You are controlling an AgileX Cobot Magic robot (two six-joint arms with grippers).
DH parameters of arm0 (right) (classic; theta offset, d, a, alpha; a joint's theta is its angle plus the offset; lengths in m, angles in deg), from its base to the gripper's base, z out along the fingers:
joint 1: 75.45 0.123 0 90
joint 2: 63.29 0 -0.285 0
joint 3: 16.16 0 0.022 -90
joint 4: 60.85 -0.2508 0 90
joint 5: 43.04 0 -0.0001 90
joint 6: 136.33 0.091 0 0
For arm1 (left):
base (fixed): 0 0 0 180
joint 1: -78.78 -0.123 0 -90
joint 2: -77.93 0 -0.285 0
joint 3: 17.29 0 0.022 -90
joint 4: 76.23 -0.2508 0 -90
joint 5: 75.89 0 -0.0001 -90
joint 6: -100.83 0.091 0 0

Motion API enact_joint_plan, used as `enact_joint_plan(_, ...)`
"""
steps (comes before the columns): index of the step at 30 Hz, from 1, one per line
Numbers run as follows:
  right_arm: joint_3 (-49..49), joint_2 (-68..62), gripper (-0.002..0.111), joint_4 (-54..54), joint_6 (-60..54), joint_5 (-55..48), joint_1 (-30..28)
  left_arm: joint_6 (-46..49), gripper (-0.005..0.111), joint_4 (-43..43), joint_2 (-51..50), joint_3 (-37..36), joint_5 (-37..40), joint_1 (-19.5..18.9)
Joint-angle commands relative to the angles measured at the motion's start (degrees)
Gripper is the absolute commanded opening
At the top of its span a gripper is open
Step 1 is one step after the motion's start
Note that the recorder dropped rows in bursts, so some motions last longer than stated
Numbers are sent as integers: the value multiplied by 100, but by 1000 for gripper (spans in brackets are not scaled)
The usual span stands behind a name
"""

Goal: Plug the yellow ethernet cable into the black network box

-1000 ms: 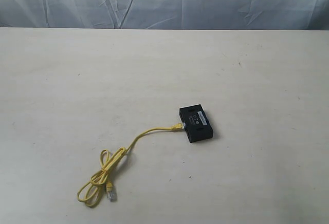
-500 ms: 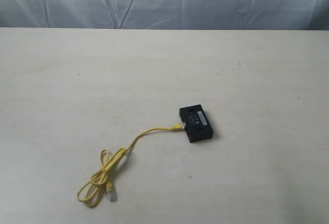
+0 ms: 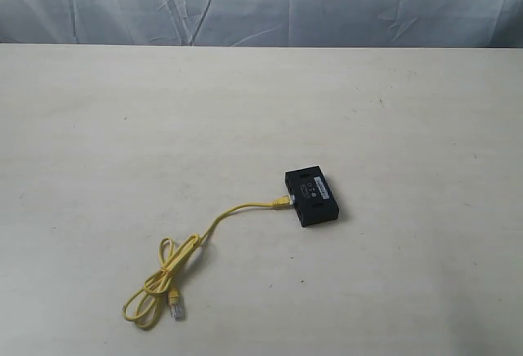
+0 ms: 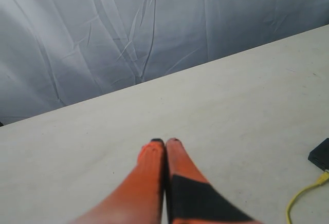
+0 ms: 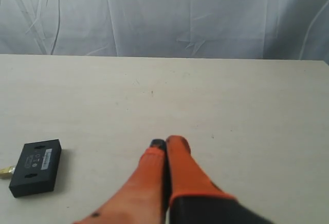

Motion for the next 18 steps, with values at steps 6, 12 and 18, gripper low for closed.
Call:
enact_joint_plan(6,-227,32,-1,-112,-48,404,9,-5,0,21,49,-16,-17,-28)
enact_joint_plan(12,-918,32,-1,-541,-48,645,9,-5,0,21,49,-16,-17,-28)
enact_joint_plan(18,-1048,32,-1,-636,-48,815,9,-5,0,21,49,-16,-17,-28)
